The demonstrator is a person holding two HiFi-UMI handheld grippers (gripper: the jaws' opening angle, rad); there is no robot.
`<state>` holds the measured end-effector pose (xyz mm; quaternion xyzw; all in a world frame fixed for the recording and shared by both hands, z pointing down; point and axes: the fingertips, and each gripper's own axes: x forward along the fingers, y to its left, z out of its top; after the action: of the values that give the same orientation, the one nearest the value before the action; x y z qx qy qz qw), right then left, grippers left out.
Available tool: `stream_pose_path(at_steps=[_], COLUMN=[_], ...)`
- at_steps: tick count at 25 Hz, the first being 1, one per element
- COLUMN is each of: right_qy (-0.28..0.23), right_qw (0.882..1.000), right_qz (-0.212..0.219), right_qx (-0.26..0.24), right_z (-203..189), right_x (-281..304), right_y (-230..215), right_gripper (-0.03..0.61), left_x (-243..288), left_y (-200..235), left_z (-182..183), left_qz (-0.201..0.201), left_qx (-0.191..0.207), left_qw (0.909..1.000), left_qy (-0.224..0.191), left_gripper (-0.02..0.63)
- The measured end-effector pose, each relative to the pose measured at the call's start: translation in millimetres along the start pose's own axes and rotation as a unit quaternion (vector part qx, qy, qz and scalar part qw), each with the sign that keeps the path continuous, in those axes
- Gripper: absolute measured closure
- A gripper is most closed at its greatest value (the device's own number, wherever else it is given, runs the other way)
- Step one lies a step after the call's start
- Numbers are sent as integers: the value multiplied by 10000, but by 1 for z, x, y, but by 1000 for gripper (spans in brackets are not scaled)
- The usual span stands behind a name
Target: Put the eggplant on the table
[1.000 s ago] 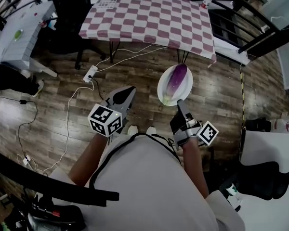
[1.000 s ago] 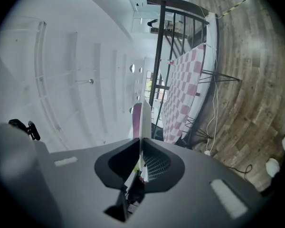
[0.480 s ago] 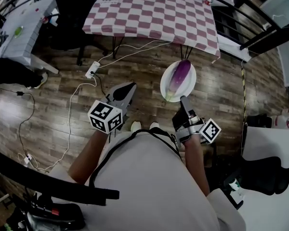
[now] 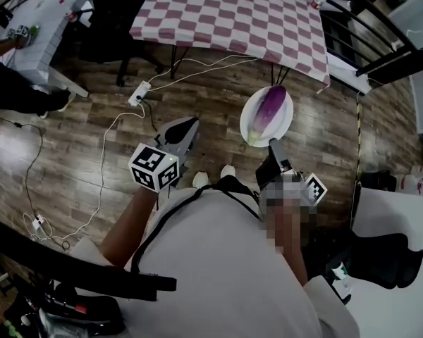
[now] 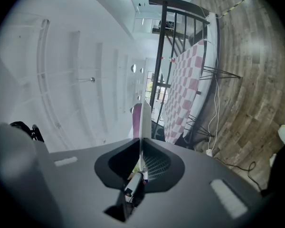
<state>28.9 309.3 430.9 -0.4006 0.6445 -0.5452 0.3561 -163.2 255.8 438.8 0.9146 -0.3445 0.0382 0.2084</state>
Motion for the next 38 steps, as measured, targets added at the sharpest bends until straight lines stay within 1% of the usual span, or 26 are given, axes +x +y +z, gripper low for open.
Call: stream_pose_path(at_steps=[11,23,32,38], right_qy=[47,124,220,268], right_qw=[10000,9998,9996,9994], right_qz=[-5,4,27,88], right_qx=[73,121,154,192], right_z=[-5,10,42,80], right_x=[11,24,49,80], right_y=[-3,-12,-20,-24], right_gripper=[546,548,548,548], left_x=[-1,15,54,99], left_y=[8,15,24,36], left_z=[-2,-2,9,28], left_qz=[40,125,155,177], left_qx=[-28,-51,-40,-13], left_qw=[10000,9999,9998,9998], left_qy=[51,77,120,123], left_gripper=[609,609,609,609])
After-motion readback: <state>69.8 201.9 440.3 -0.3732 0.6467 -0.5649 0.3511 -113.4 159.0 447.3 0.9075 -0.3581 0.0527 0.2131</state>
